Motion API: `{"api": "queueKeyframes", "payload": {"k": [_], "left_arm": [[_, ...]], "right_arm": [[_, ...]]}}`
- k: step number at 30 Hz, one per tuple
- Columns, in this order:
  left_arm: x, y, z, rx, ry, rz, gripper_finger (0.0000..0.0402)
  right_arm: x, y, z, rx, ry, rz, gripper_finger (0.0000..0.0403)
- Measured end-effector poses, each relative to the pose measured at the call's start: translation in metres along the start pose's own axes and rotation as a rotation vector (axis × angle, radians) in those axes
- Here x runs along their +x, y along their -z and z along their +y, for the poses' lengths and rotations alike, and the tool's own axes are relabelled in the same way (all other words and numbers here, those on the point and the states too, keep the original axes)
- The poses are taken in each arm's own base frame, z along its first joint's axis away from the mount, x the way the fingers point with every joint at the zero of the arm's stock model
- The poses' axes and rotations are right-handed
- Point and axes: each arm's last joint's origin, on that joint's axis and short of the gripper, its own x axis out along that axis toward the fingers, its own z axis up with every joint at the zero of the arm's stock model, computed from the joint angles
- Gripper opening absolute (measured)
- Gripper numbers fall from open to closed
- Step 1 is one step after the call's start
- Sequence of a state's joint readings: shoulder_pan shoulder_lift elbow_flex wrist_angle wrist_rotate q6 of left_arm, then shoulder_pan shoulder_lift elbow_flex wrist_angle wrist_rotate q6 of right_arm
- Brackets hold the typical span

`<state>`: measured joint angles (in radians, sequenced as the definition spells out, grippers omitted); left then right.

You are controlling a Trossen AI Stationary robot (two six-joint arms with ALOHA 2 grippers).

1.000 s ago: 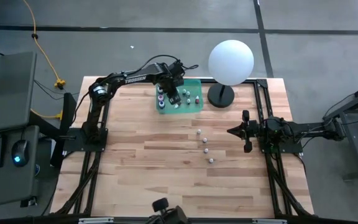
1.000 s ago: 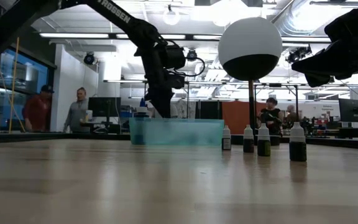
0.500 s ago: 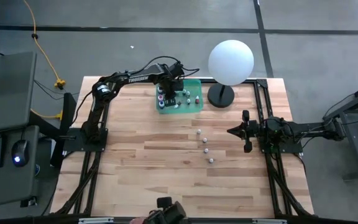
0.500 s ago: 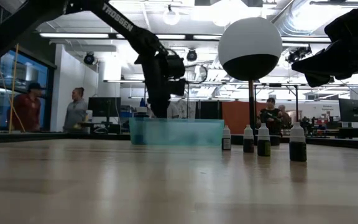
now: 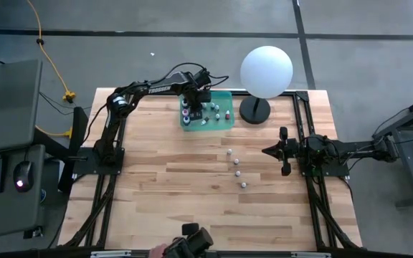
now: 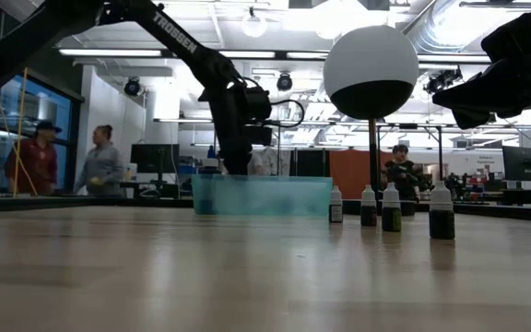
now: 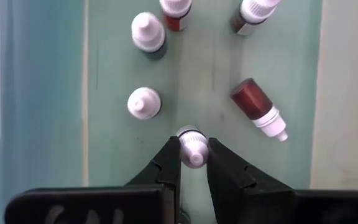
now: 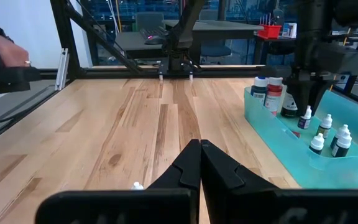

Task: Pick & Place food coloring
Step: Put the purple food coloring bottle into the green bin, then put the small black food coloring bottle into the green bin

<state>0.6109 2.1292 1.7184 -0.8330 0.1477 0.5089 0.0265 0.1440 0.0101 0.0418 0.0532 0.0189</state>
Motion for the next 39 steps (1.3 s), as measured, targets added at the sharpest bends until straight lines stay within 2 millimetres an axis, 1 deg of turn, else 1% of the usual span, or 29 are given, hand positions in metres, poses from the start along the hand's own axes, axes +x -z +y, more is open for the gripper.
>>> {"api": "queueKeyframes", "payload": {"k": [3,8,11,20,23,27,34,36,39], "left_arm": [[0.0,-0.001,-0.001,0.013,0.0,-0.004,0.0064],[0.0,0.0,-0.001,0.012,0.006,0.005,0.0123],[0.0,0.0,-0.001,0.012,-0.002,0.005,0.0144],[0.0,0.001,0.0,0.01,-0.04,0.03,0.015],[-0.004,-0.002,0.001,-0.011,-0.047,0.023,0.0151],[-0.019,-0.011,0.004,-0.014,-0.056,0.007,0.0151],[-0.066,-0.028,0.005,-0.045,-0.06,0.0,0.0151],[-0.08,-0.032,0.005,-0.085,-0.061,-0.007,0.0151],[-0.1,-0.037,0.004,-0.2,-0.062,-0.019,0.0151]], "right_arm": [[0.0,0.0,0.0,0.0,0.0,0.0,0.0],[0.0,0.0,0.0,0.0,0.0,0.0,0.0],[0.0,0.0,0.0,0.0,0.0,0.0,0.0],[0.0,0.0,0.0,0.0,0.0,0.0,0.0],[0.0,0.0,0.0,0.0,0.0,0.0,0.0],[0.0,0.0,0.0,0.0,0.0,0.0,0.0],[0.0,0.0,0.0,0.0,0.0,0.0,0.0],[0.0,0.0,0.0,0.0,0.0,0.0,0.0],[0.0,0.0,0.0,0.0,0.0,0.0,0.0]]}}
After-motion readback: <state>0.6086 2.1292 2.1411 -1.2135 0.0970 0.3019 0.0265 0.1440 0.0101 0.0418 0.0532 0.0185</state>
